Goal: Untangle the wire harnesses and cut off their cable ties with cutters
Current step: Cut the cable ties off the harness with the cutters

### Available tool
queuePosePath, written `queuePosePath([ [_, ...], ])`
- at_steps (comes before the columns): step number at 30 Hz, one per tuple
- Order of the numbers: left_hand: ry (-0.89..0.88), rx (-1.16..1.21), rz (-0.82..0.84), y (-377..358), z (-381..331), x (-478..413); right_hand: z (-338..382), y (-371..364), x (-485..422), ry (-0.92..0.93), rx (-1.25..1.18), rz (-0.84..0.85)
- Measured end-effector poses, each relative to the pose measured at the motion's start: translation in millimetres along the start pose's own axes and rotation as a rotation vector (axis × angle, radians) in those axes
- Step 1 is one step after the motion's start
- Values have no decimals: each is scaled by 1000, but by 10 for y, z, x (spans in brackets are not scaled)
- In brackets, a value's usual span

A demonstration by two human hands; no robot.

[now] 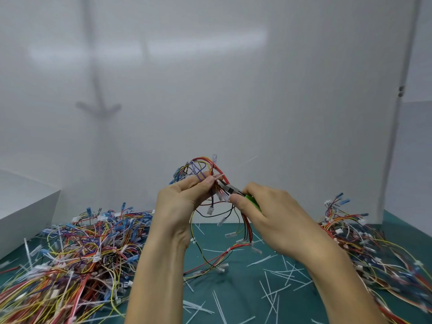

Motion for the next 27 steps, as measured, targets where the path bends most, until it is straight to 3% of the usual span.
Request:
queuePosePath([
  [15,-5,21,0,28,-11,0,-8,-13,-22,-7,-74,16],
  [27,-104,-151,15,22,-36,-24,-39,7,-9,-18,-84,1],
])
Point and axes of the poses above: each hand's wrist, its own x-axis away from the middle knuckle, its own y-axis out of the back of the hand, z = x × y, the point moved 8 cm from there along -x, towards the middle knuckle, and after that the axes turned 5 degrees about x, right-handed, at the moved point
